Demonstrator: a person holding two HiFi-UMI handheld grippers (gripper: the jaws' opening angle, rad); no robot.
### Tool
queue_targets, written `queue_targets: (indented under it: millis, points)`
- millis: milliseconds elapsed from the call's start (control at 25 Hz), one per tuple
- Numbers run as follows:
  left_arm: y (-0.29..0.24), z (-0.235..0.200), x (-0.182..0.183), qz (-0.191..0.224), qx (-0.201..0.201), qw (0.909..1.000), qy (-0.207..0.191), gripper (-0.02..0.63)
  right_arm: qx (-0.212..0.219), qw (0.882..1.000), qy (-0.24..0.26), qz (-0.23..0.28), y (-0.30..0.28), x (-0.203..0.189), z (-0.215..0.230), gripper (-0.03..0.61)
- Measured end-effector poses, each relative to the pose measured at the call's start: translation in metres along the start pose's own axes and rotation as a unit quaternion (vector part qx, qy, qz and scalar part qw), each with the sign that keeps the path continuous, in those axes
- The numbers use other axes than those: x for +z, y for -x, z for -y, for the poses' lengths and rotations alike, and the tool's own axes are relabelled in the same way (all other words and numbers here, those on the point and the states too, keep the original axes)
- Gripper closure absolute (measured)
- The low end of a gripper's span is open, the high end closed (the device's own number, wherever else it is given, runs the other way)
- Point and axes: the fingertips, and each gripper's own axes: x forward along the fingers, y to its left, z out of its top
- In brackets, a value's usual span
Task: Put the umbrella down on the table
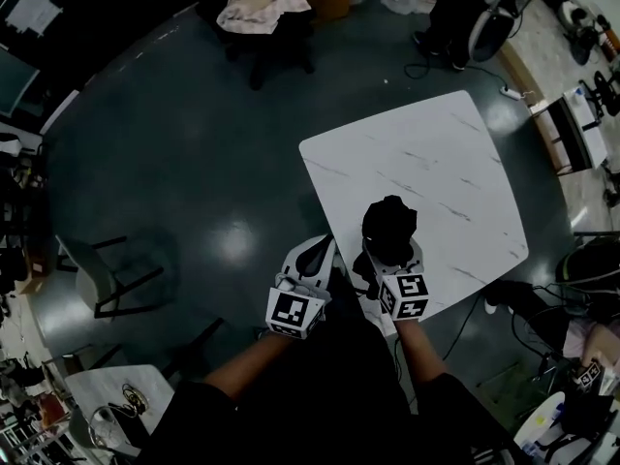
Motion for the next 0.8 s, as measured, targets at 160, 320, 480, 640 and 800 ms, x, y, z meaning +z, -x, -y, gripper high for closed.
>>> queue_targets:
  millis: [160, 320, 480, 640, 800]
  points:
    - [-0.025, 0.0, -0.01, -0.02, -0.006, 0.9997, 0.015, 0.597, 0.005, 0.999, -0.032, -0.023, -0.028, -0.014, 0.017, 0.264]
    - [-0.044, -0.002, -0.02, -0.033, -0.005, 0.9987, 0.039, 0.597, -0.003, 0.997, -0.059, -0.05, -0.053, -0.031, 0.032, 0.264]
    - [-0.051, -0.002, -0.031, -0.045, -0.004, 0.9982, 0.038, 0.597, -0.01, 0.995, -0.058, -0.083, -0.081, -0.054, 0.047, 0.264]
    - [-0.05, -0.004, -0.04, -0.052, 0.006, 0.998, 0.035, 0.597, -0.016, 0.992, -0.046, -0.114, -0.105, -0.08, 0.062, 0.264]
    - [-0.049, -0.01, -0.05, -0.057, 0.021, 0.9974, 0.039, 0.597, -0.015, 0.985, -0.064, -0.162, -0.124, -0.1, 0.075, 0.262]
